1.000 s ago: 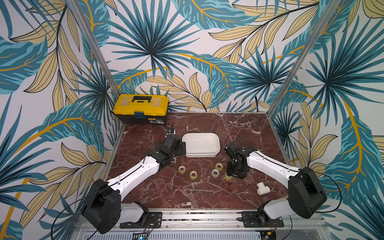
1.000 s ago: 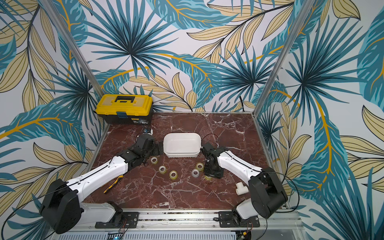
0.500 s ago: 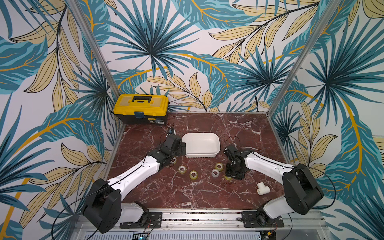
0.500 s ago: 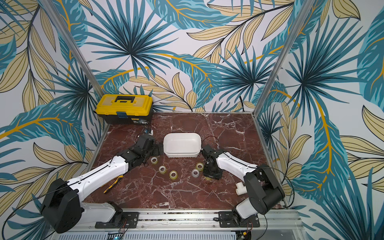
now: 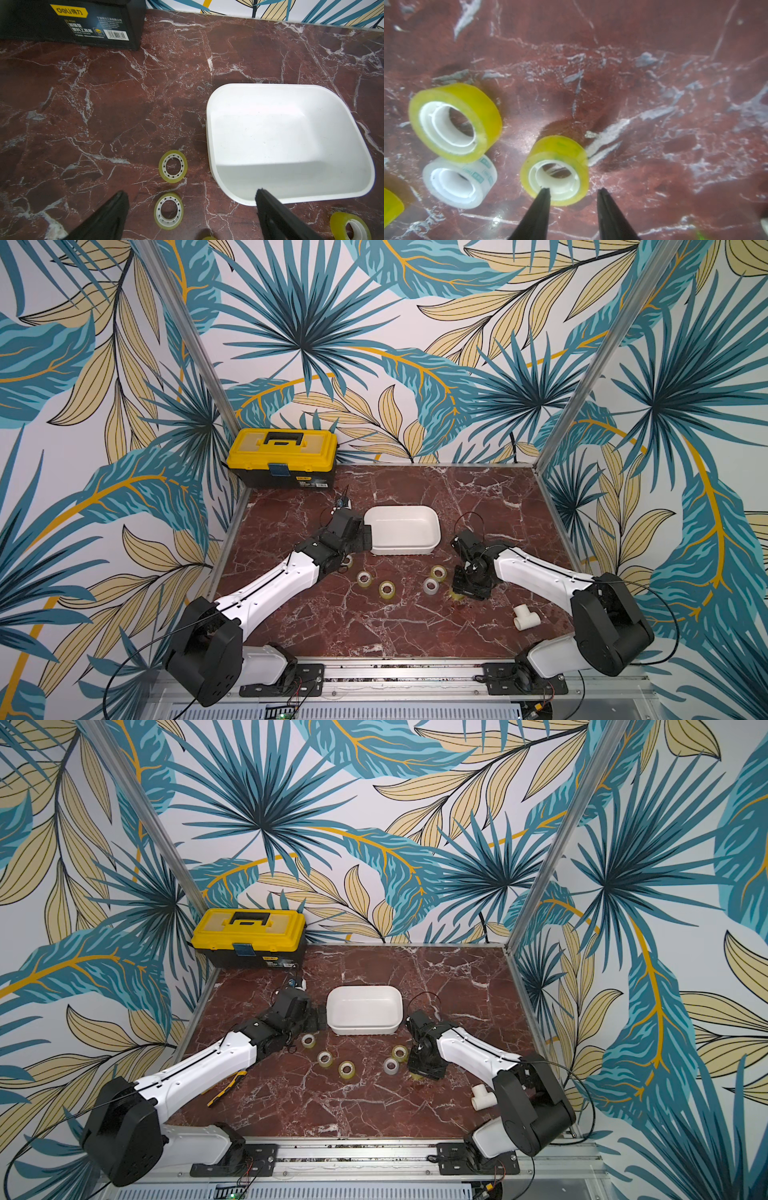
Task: Put the transparent tape into the storage box
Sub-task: Pick up the tape at the center of the board.
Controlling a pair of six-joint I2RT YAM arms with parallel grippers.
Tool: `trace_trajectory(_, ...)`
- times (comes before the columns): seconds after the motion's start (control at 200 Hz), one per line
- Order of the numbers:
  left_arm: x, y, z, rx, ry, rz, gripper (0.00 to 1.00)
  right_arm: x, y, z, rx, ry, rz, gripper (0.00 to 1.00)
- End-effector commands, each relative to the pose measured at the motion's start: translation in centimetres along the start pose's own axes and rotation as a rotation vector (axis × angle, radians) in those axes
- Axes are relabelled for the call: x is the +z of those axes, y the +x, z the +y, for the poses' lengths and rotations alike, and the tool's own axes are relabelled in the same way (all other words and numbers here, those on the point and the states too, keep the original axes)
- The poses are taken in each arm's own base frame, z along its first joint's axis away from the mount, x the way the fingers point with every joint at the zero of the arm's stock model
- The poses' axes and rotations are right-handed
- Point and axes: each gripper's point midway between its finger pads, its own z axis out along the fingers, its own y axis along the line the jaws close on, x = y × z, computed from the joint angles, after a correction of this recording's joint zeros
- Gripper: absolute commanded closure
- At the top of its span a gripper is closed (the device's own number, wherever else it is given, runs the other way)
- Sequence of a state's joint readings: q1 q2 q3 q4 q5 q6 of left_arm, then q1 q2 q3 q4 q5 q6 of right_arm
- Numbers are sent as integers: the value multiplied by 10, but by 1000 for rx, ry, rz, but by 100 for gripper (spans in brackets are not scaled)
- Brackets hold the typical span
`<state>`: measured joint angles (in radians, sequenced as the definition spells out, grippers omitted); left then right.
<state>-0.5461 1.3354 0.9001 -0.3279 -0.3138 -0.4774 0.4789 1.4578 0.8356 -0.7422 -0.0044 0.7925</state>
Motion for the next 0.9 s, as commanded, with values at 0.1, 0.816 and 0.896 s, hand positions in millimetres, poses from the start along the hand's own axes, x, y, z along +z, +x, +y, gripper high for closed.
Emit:
trace_trajectory(0.1,-8,-22,-6,-21,21,-51,0,-14,-6,-2,-5,1,-34,58)
trace_trajectory(0.816,-8,-19,-2,-18,5,-53,0,33,0,-16,10,51,17,93)
trace_trajectory(0.896,-9,-19,-1,-12,1,-57,0,22,-5,-14,-5,53,2,100)
